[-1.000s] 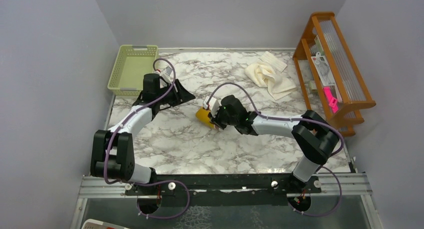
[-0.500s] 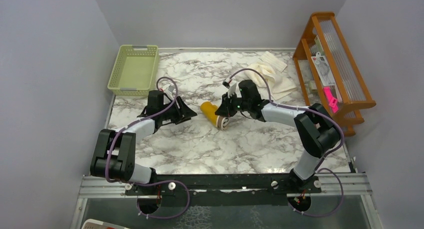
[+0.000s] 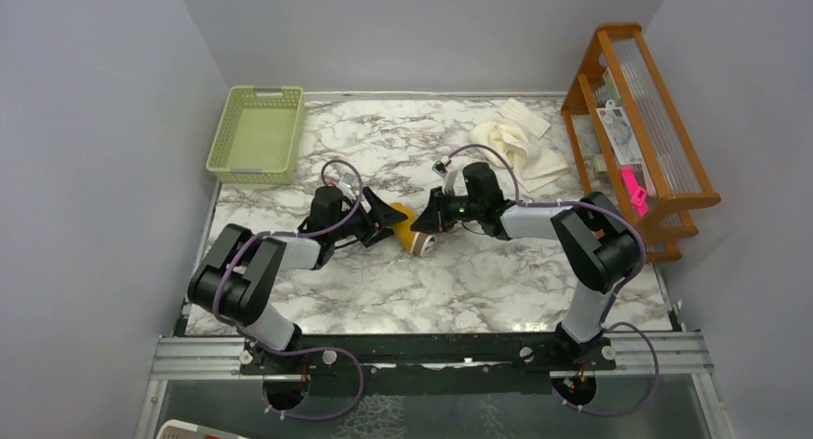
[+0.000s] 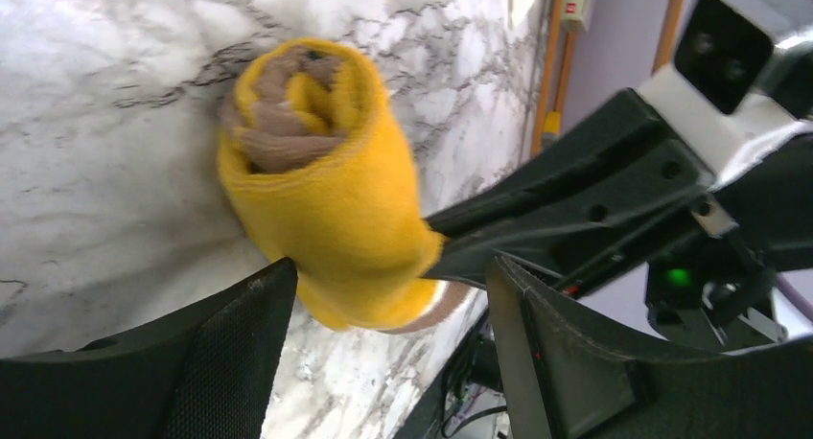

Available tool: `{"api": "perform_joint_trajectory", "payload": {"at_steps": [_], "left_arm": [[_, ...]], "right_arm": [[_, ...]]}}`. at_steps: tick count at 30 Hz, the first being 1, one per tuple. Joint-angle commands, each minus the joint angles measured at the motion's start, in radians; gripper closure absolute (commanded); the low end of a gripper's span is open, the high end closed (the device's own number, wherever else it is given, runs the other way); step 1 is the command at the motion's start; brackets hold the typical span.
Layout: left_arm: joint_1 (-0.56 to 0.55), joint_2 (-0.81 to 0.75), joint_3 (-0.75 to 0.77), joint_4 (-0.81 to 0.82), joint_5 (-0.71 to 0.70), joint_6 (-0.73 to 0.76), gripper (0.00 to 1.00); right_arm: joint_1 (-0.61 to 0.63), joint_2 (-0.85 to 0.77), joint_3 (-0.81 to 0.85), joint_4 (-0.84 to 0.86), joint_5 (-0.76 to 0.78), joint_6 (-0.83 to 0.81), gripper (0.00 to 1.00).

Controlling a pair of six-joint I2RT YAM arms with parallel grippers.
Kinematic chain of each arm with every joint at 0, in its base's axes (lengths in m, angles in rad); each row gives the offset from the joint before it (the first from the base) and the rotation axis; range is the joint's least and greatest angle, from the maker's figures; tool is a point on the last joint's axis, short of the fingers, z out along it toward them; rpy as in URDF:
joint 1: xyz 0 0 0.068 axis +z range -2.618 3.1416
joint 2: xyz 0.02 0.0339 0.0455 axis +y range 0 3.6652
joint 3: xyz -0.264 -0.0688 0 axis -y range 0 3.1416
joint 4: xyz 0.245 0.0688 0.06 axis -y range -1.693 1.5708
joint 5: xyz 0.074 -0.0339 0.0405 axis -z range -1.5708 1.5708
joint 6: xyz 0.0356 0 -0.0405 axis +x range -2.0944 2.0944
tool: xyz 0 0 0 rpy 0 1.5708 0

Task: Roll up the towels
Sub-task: Pick up the towel at the center of the board.

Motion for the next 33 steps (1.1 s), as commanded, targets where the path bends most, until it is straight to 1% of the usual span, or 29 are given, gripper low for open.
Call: {"api": "perform_joint_trajectory", "payload": {"at_steps": [1, 4, 8, 14, 17, 20, 23, 24, 27, 28, 30, 31, 33], "left_arm": [[-0.027, 0.099, -0.037, 0.182, -0.076, -0.135, 0.25], [-0.042, 0.150, -0.034, 0.220, -0.092, -0.155, 0.25], [-0.063, 0.207, -0.007, 0.237, -0.121, -0.163, 0.25], [-0.096, 0.285, 0.027, 0.299, -0.151, -0.211, 0.25], [-0.113, 0.319, 0.031, 0.340, -0.165, -0.235, 0.28], [-0.130, 0.342, 0.024, 0.379, -0.179, -0.252, 0.34], [-0.136, 0.358, 0.000, 0.463, -0.188, -0.280, 0.50], [-0.136, 0.359, -0.011, 0.486, -0.192, -0.287, 0.55], [-0.136, 0.347, -0.021, 0.497, -0.206, -0.269, 0.62], [-0.133, 0.340, -0.020, 0.490, -0.210, -0.259, 0.64], [-0.126, 0.323, -0.006, 0.452, -0.212, -0.229, 0.66], [-0.118, 0.312, 0.006, 0.423, -0.209, -0.210, 0.67], [-0.097, 0.282, 0.040, 0.339, -0.204, -0.157, 0.69]], "right_arm": [[-0.030, 0.021, -0.038, 0.123, -0.077, 0.096, 0.99], [-0.053, 0.031, -0.078, 0.195, -0.097, 0.170, 0.99], [-0.069, 0.052, -0.134, 0.338, -0.133, 0.270, 0.99], [-0.070, 0.074, -0.178, 0.446, -0.163, 0.348, 0.99], [-0.071, 0.073, -0.185, 0.475, -0.167, 0.370, 0.99], [-0.071, 0.075, -0.188, 0.509, -0.178, 0.400, 0.99], [-0.071, 0.076, -0.188, 0.527, -0.179, 0.416, 0.99], [-0.072, 0.074, -0.188, 0.531, -0.180, 0.416, 0.99], [-0.073, 0.067, -0.183, 0.536, -0.191, 0.407, 0.99], [-0.074, 0.063, -0.178, 0.528, -0.201, 0.394, 0.97], [-0.077, 0.043, -0.166, 0.490, -0.213, 0.363, 0.76], [-0.080, 0.014, -0.166, 0.462, -0.206, 0.341, 0.68], [-0.087, -0.044, -0.158, 0.373, -0.174, 0.268, 0.57]]}}
